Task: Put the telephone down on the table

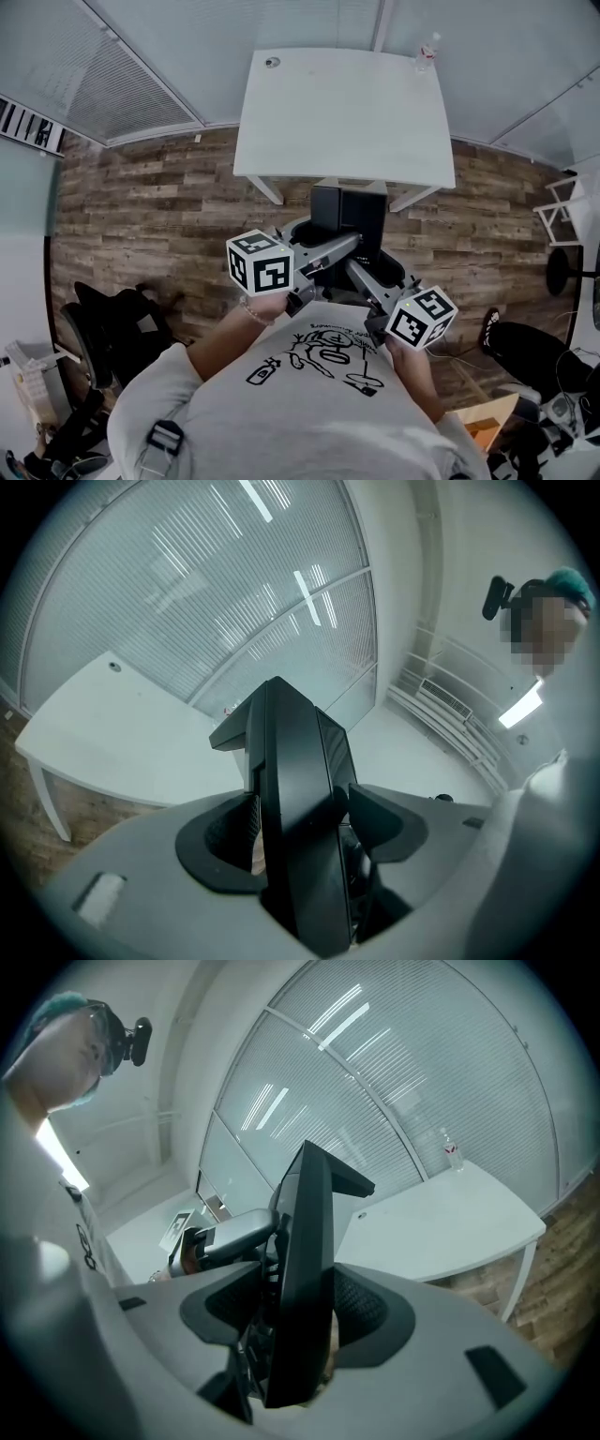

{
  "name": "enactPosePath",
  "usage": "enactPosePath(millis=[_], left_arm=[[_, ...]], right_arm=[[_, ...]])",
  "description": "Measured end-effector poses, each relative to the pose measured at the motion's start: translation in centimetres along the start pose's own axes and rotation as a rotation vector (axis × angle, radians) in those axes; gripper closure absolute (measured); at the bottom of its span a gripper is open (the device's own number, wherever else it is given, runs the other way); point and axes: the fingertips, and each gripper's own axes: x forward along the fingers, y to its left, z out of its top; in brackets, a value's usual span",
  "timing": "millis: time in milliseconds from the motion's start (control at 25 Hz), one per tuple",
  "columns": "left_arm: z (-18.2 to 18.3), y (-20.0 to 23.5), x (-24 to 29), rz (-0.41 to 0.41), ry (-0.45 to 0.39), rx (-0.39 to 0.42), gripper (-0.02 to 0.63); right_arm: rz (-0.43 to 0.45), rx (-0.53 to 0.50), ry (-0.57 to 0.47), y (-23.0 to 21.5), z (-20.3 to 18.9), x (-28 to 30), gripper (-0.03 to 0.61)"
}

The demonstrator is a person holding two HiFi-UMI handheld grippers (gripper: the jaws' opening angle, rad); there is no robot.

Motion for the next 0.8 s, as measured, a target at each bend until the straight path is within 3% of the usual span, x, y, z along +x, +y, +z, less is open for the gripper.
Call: enactPosePath(millis=[400, 800], left_arm=[[2.7, -0.9, 9.9, -0.003, 0.008, 0.013, 0.316], [3.6, -0.6, 16.5, 0.013, 0.005, 0.005, 0.316]], right_arm=[[0.001, -0.003, -0.014, -7.9, 5.9, -2.9, 0.356], [0.006, 0.008, 0.001, -13.6, 8.9, -4.7, 0.356]])
